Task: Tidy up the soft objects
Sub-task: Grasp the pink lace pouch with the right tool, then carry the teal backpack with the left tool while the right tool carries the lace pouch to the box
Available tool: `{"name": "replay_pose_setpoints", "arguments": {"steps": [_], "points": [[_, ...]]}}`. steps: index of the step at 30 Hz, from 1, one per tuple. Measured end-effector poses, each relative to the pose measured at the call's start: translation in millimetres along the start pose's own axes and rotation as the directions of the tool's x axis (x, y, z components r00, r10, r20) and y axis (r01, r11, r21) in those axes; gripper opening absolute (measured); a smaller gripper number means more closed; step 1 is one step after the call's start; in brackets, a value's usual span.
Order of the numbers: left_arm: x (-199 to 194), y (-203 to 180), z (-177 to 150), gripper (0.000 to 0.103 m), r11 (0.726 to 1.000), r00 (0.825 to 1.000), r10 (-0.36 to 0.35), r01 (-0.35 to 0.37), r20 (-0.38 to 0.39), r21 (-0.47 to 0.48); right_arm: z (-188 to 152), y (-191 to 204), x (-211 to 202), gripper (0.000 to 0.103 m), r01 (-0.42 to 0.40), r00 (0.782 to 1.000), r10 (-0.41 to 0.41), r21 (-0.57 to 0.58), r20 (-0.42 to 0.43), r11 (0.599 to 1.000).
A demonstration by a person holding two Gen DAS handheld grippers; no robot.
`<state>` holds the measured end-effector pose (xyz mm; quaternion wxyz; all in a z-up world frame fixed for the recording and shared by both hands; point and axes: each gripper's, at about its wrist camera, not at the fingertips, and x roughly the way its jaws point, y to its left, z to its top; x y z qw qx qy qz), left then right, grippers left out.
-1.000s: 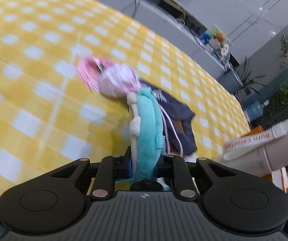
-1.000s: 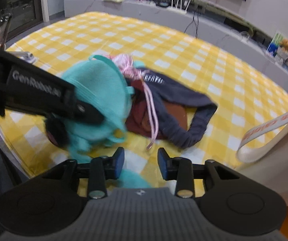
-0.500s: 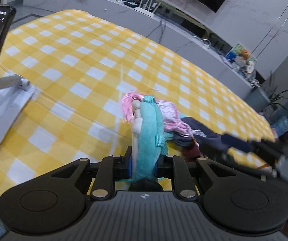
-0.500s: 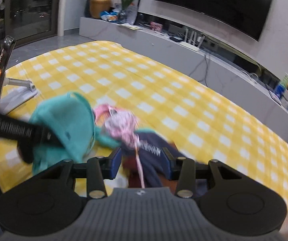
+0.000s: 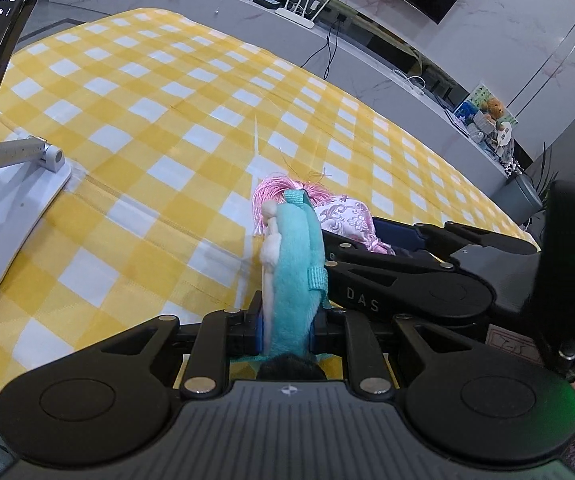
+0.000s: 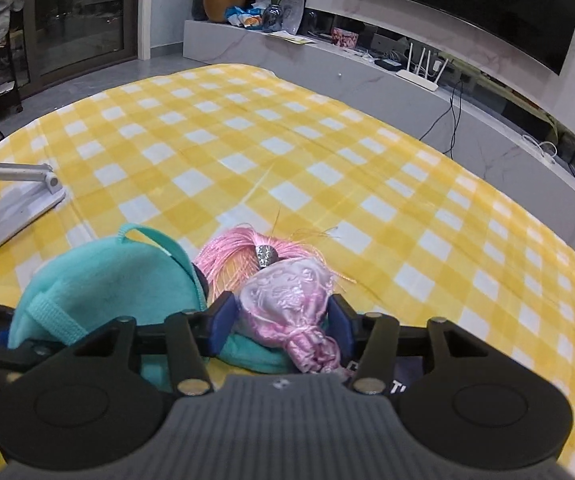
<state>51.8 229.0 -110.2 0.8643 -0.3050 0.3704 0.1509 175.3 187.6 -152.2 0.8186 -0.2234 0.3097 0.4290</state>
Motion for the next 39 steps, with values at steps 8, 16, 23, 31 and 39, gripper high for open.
{"name": "replay_pose_setpoints", "arguments": {"steps": [8, 16, 23, 31, 39], "points": [[-3.4, -3.0, -0.8, 0.021, 1.000, 1.000, 0.000, 0.000, 0.005, 0.003, 1.7, -2.6, -24.3, 0.039, 0.008, 0.999, -0.008, 0.000, 0.051, 1.000], [-23.9, -22.1, -6.0, 0.021, 0.998, 0.999, -0.041, 0.040, 0.030, 0.042, -7.5, -17.0, -108.3, 0.039, 0.080, 0.983, -0.088, 0.055, 0.160, 0.995], [-59.1, -50.3, -12.7, 0.021, 0.989, 0.991, -0.109, 0.100, 0.078, 0.112, -37.8, -23.2, -187.9, 0.040, 0.096, 0.966, -0.123, 0.124, 0.226, 0.988], [-97.1, -82.9, -28.8, 0.021, 0.967, 0.976, -0.198, 0.178, 0.096, 0.185, -78.1, -35.4, -258.1, 0.040, 0.131, 0.951, -0.187, 0.226, 0.247, 0.965], [-118.4, -119.3, -50.0, 0.021, 0.925, 0.955, -0.290, 0.263, 0.061, 0.274, -114.6, -44.7, -310.5, 0.040, 0.181, 0.928, -0.259, 0.282, 0.269, 0.942]]}}
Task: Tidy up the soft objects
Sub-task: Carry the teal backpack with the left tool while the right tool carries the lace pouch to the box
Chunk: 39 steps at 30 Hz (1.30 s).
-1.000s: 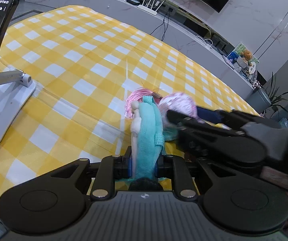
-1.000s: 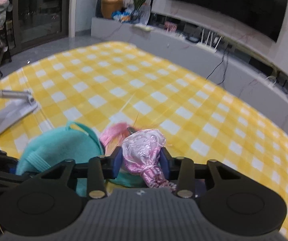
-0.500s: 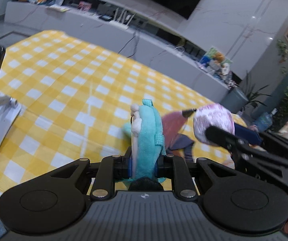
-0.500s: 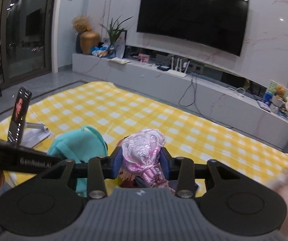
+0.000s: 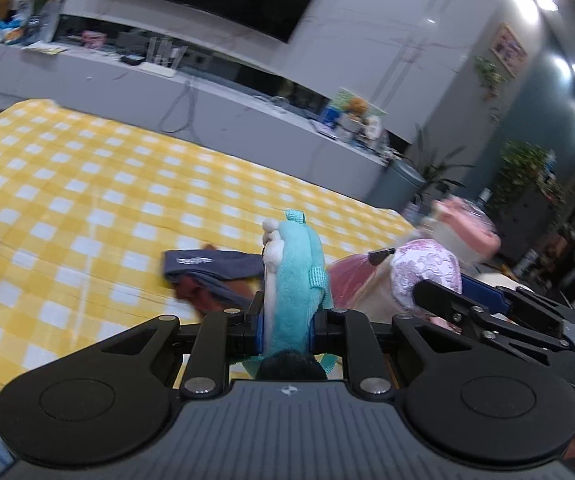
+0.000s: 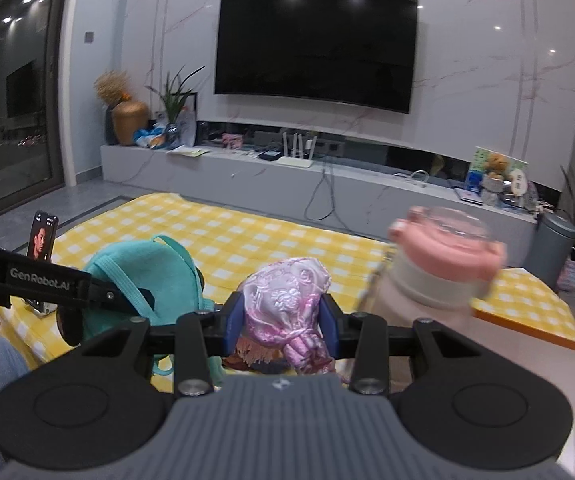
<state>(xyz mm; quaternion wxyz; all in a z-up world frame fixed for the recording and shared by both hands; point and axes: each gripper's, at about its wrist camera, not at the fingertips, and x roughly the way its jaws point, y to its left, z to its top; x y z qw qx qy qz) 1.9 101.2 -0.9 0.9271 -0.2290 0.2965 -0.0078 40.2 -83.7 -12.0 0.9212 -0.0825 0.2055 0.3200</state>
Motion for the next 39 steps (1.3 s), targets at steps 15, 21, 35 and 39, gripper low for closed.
{"name": "replay_pose_setpoints", "arguments": {"steps": [15, 21, 35, 39], "points": [[15.5, -111.4, -2.8, 0.021, 0.936, 0.956, -0.283, 0.293, -0.075, 0.194, -17.7, -66.5, -76.4, 0.040, 0.202, 0.977, -0.208, 0.094, 0.051, 0.975], [33.3, -161.9, 1.8, 0.021, 0.882, 0.929, -0.356, 0.369, -0.098, 0.294, -14.4, -99.6, -92.9, 0.040, 0.296, 0.950, -0.305, 0.109, 0.073, 0.949], [89.7, -256.6, -5.3, 0.020, 0.789, 0.937, -0.342, 0.326, -0.067, 0.521, -13.2, -182.5, -84.5, 0.040, 0.471, 0.880, -0.474, 0.142, -0.008, 0.871], [111.4, -267.8, -13.6, 0.020, 0.774, 0.950, -0.303, 0.293, -0.077, 0.561, -22.8, -200.9, -69.9, 0.040, 0.492, 0.870, -0.485, 0.135, -0.086, 0.860]]}}
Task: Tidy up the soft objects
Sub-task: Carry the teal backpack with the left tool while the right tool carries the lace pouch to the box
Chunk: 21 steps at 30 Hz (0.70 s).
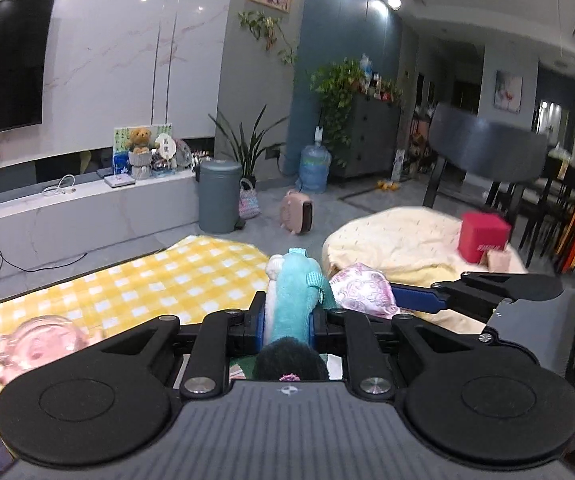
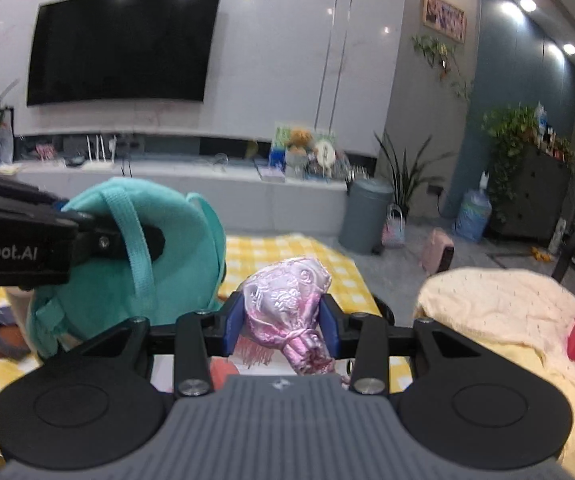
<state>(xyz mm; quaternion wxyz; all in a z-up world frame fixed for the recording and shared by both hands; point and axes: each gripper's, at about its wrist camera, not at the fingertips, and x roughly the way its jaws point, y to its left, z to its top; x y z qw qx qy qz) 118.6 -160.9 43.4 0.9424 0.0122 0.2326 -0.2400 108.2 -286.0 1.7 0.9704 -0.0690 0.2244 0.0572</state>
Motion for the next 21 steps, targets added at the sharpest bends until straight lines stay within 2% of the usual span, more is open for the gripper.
{"name": "replay_pose_setpoints", "arguments": {"steps": [3, 8, 16, 21], "points": [[24.5, -2.6, -7.0, 0.020, 0.999, 0.998, 0.027, -0.026, -0.057, 0.029, -11.1, -4.6, 21.1, 0.040, 0.008, 0.997, -0.008, -0.009, -0.071, 1.000], [56.9, -3.8, -26.2, 0.020, 0.997, 0.986, 0.058, -0.048, -0.159, 0.067, -31.2, -6.4, 56.2, 0.040, 0.020, 0.980, -0.028, -0.044, -0.195, 0.999], [89.6, -5.9, -46.5, 0.020, 0.992, 0.962, 0.086, -0.058, -0.259, 0.114, -53.0, -6.6, 90.1, 0.040, 0.037, 0.955, -0.072, -0.126, -0.287, 0.991], [99.4, -3.5, -51.5, 0.021, 0.993, 0.953, 0.085, -0.056, -0.291, 0.107, -59.4, -8.0, 98.8, 0.041, 0.038, 0.948, -0.080, -0.141, -0.309, 0.989]]}}
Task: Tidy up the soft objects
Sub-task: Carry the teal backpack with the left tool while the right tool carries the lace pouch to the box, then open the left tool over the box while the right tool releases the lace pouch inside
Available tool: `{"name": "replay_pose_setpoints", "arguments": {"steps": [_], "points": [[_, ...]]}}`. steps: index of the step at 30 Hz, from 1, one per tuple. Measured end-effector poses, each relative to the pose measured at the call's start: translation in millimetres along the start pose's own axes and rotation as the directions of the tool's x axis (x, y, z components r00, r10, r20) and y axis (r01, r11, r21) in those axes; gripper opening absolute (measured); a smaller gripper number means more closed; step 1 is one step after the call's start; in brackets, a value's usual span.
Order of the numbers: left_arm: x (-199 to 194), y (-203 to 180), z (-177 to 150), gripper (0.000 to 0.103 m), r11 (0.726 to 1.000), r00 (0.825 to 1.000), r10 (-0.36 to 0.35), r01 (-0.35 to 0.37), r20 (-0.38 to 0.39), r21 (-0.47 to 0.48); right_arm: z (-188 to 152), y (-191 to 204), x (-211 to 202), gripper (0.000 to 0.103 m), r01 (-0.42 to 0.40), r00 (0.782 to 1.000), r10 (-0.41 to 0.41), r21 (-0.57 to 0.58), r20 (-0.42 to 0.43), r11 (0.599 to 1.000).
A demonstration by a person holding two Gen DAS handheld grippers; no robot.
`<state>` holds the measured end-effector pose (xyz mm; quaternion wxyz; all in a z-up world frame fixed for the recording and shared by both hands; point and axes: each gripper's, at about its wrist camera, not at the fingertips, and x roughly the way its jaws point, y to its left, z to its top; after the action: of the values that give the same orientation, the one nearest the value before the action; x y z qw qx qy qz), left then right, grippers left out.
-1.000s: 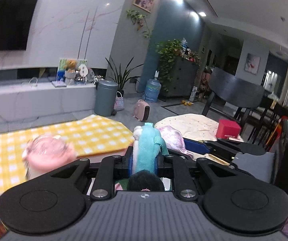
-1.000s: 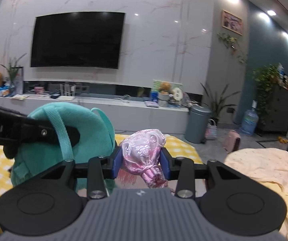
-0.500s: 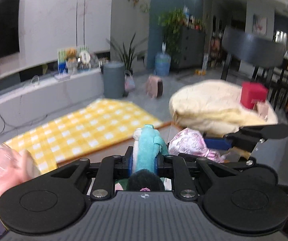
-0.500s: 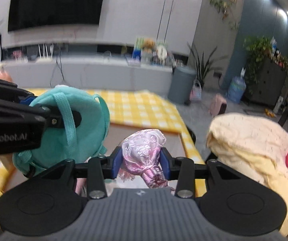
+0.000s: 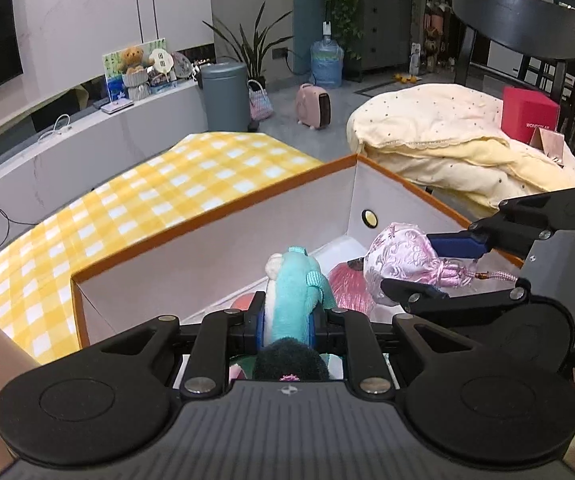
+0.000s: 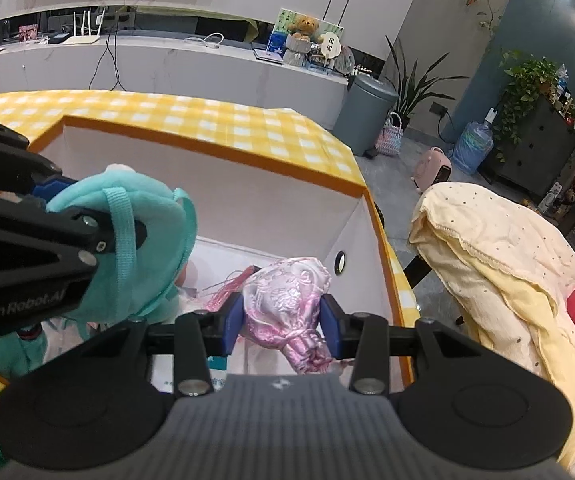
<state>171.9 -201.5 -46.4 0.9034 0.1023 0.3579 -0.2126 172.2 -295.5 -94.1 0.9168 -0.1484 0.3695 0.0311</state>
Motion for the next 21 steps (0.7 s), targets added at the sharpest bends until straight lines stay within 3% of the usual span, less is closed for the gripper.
{"name": "replay_pose_setpoints", "arguments": {"steps": [11, 14, 17, 19, 21], "points": [[6.7, -0.7, 2.5, 0.023, 1.000, 1.000, 0.017, -0.017, -0.025, 0.003, -1.6, 3.9, 0.3, 0.042, 0.005, 1.000, -0.005, -0.027, 0.001, 1.000], [4.5, -1.2, 3.4, 0.029, 1.000, 1.000, 0.019, -0.019, -0.017, 0.006, -2.2, 5.0, -1.3, 0.043, 0.005, 1.000, -0.005, -0.039, 0.006, 0.999], [0.8, -0.5, 3.9, 0.037, 1.000, 1.000, 0.029, -0.029, -0.008, 0.000, -2.0, 5.8, -5.2, 0.048, 0.008, 1.000, -0.007, -0.044, 0.014, 0.999], [-4.8, 0.9, 4.7, 0.058, 1.000, 1.000, 0.027, -0.027, 0.010, -0.014, -1.8, 5.8, -9.9, 0.052, 0.014, 0.999, -0.013, -0.050, 0.031, 0.999], [-12.7, 3.0, 5.3, 0.064, 0.999, 0.999, 0.017, -0.015, 0.040, -0.031, -0.9, 5.6, -15.5, 0.053, 0.015, 0.999, -0.012, -0.054, 0.044, 0.998]]}}
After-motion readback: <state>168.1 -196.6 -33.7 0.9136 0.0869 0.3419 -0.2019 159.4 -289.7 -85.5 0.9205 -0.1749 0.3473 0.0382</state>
